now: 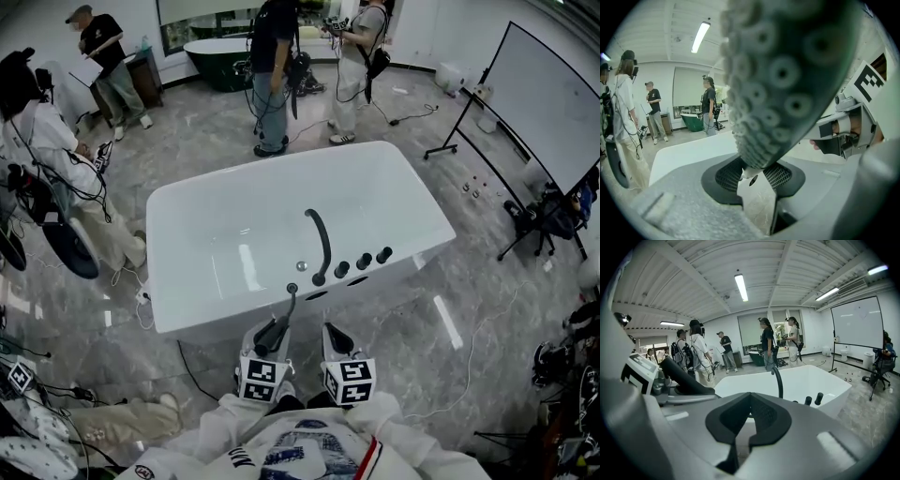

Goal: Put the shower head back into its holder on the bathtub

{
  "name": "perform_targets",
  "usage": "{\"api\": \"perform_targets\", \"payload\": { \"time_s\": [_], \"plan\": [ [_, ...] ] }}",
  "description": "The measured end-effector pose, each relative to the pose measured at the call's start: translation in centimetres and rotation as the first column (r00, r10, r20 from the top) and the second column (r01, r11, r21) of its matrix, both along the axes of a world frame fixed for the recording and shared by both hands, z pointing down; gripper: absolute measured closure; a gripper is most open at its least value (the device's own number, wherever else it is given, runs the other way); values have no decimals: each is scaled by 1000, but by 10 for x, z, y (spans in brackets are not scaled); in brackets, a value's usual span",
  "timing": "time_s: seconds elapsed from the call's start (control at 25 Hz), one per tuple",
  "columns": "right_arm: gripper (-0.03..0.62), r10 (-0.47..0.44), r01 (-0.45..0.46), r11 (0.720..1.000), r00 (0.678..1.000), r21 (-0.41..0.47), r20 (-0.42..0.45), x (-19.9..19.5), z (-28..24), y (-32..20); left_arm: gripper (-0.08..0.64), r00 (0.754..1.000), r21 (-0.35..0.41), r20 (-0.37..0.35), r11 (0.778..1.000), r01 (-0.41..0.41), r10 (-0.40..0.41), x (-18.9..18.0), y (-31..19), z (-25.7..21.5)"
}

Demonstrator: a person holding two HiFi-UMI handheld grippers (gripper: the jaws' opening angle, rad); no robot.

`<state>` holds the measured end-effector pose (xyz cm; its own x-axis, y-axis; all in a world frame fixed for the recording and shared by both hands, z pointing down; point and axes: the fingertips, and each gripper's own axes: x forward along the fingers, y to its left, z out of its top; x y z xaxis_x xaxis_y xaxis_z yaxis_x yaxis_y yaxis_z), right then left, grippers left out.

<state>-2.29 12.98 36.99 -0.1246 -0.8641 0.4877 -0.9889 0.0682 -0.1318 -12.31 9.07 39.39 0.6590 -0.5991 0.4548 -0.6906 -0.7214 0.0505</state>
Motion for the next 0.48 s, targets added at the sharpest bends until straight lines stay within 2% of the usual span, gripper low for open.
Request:
{"api": "perform_targets", "payload": {
  "time_s": [0.24,0.48],
  "plan": [
    [588,23,-23,1000,1000,-19,-6,13,5,-5,425,1000,-12,-4,1000,-10,10,8,-9,5],
    [588,3,-3,999,1000,-40,2,22,11,-16,425,1000,-38,11,999,17,-17,10,-20,12]
  ]
}}
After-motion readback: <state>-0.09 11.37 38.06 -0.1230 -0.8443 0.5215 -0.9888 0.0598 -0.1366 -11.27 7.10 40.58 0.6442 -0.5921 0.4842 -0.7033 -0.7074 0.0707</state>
